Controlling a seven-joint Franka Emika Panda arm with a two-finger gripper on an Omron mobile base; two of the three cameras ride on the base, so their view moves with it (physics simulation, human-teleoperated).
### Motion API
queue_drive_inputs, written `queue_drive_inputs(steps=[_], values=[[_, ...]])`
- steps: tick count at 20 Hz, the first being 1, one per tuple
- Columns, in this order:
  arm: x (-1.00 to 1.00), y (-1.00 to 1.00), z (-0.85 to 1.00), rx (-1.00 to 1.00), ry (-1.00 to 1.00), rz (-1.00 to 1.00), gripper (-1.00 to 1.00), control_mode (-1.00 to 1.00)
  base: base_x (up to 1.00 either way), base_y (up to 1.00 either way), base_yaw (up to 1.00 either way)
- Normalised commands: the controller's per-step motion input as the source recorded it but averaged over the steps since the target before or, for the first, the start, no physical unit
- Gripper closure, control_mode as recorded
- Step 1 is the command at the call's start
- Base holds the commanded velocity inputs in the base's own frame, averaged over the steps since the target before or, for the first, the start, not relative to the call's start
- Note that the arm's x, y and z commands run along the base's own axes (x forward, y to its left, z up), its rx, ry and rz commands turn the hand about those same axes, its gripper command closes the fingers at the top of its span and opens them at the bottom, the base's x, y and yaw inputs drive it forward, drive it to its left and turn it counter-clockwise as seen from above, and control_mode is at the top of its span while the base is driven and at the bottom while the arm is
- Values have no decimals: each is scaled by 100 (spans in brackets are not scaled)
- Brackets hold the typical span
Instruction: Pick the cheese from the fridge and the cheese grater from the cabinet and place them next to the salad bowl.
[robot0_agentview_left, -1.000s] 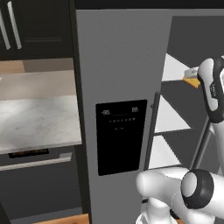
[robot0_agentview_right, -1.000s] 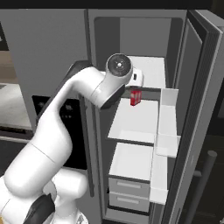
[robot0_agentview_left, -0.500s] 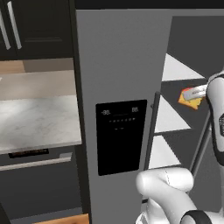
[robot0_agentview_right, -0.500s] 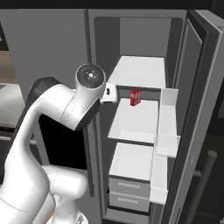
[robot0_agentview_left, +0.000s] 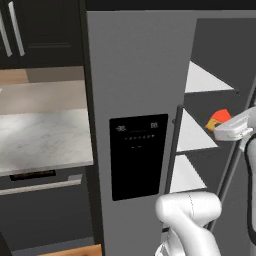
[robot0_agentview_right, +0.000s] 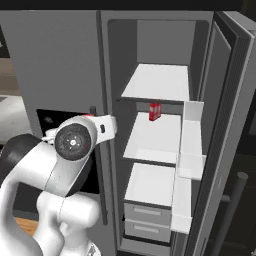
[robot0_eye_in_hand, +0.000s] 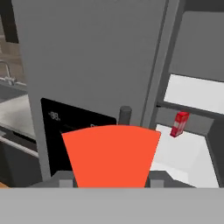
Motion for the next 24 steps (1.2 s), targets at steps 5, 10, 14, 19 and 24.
queue_drive_inputs(steps=[5, 10, 14, 19, 24], values=[[-10, 72, -1, -9, 0, 8, 100, -100, 0, 0, 0], [-2, 51, 0, -7, 0, 3, 100, -100, 0, 0, 0], [-11, 16, -3, 0, 1, 3, 100, 100, -27, 50, 14], [0, 0, 0, 0, 0, 0, 100, 100, -18, 100, 24], [0, 0, 0, 0, 0, 0, 100, 100, -3, 100, 19]])
